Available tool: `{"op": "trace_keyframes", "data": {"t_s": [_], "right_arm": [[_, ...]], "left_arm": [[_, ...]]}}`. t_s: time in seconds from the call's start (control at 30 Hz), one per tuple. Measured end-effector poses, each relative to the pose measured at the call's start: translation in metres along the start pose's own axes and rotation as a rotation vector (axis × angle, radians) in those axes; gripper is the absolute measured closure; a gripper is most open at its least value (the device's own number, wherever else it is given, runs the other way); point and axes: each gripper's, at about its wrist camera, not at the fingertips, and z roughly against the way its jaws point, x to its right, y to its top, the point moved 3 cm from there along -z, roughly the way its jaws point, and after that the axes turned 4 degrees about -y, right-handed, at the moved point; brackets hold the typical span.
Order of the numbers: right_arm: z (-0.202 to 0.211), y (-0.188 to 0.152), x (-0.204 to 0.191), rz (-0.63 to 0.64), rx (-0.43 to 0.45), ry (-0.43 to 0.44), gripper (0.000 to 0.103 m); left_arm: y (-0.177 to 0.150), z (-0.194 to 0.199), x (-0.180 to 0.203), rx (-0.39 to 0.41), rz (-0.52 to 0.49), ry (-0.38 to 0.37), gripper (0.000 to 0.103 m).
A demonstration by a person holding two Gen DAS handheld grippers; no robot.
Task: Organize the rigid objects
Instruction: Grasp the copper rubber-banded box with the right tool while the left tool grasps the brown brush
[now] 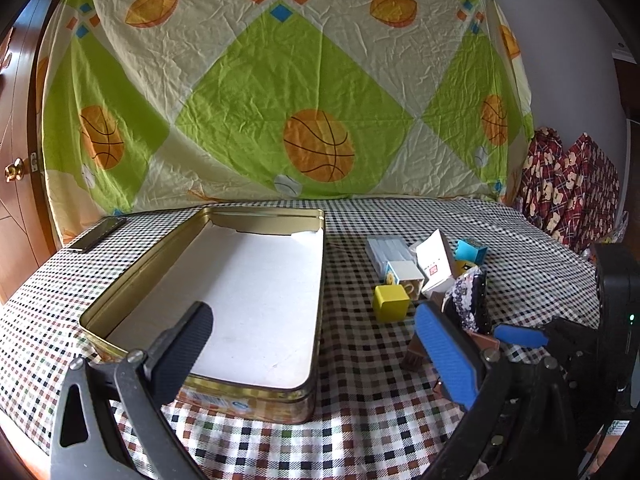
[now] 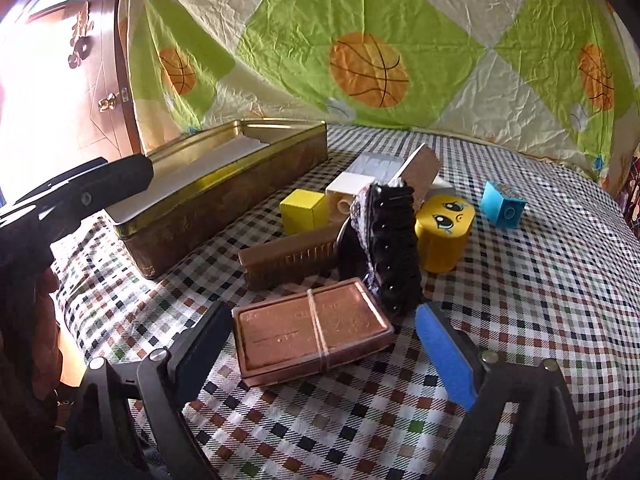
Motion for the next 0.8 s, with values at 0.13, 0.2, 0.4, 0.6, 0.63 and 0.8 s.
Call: {"op": "trace_keyframes", "data": {"t_s": [0.13, 0.2, 0.4, 0.6, 0.63, 0.8], "right_arm": [[-0.001, 0.000, 0.002, -0.004, -0.004, 0.018, 0.021], [0.003, -0.001, 0.004, -0.017, 0.013, 0.044, 0.021], [0.024, 0.001, 0.008, -0.037, 0.118, 0.041, 0.021], [0.045, 0.012, 0.034, -0.109, 0.234, -0.073, 0.021], [0.045, 0.014, 0.040, -0.123, 0.240, -0.106, 0.021], [0.039, 0.021, 0.069, -0.192, 0.232, -0.207, 0.021]], "left_arm": [[0.000, 0.001, 0.002, 0.002, -0.004, -0.006, 0.000], [0.001, 0.001, 0.005, 0.005, -0.008, -0.014, 0.000], [0.001, -0.003, 0.012, -0.004, -0.033, -0.024, 0.001], [0.005, -0.009, 0.029, -0.014, -0.064, -0.044, 0.002], [0.005, -0.011, 0.034, -0.018, -0.075, -0.050, 0.002], [0.006, -0.029, 0.055, -0.070, -0.126, -0.072, 0.013]]}}
